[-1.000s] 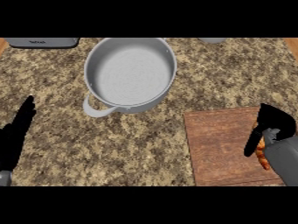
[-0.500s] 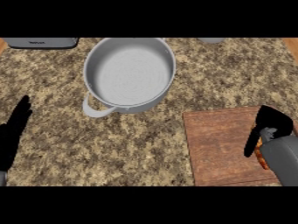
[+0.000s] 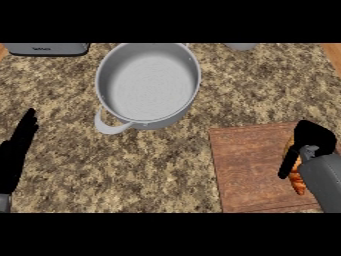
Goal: Pick the croissant from the cutting board and place it in the pot
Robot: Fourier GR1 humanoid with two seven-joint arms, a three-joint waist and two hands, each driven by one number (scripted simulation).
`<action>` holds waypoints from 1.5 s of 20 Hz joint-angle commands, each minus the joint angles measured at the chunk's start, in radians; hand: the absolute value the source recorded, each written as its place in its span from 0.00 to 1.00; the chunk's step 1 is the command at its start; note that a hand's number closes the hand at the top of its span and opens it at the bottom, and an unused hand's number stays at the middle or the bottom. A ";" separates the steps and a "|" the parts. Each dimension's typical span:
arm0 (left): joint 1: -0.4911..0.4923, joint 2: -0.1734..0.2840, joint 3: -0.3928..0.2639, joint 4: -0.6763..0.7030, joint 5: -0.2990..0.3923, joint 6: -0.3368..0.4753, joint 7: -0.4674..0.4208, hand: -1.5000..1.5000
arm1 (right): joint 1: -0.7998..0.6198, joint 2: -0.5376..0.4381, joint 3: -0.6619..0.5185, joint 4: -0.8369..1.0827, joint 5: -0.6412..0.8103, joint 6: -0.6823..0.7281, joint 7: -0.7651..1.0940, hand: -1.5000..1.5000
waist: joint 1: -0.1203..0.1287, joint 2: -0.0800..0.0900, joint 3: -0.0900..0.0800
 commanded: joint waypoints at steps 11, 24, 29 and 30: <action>-0.117 -0.033 -0.081 0.016 -0.040 -0.068 0.001 0.50 | -0.335 0.423 0.330 -0.061 -0.087 -0.108 0.029 1.00 | 0.201 0.041 0.010; -0.150 -0.047 -0.090 0.060 -0.048 -0.070 0.034 0.50 | -0.838 0.427 0.494 0.072 0.077 -0.307 0.295 1.00 | 0.176 0.010 0.002; -0.187 -0.059 -0.091 0.078 -0.070 -0.047 0.040 0.50 | -0.948 0.427 0.486 0.084 0.091 -0.420 0.356 1.00 | 0.151 0.017 0.004; -0.158 -0.050 -0.090 0.079 -0.068 -0.055 0.029 0.50 | -0.949 0.427 0.481 0.098 0.095 -0.456 0.365 1.00 | 0.157 0.018 0.004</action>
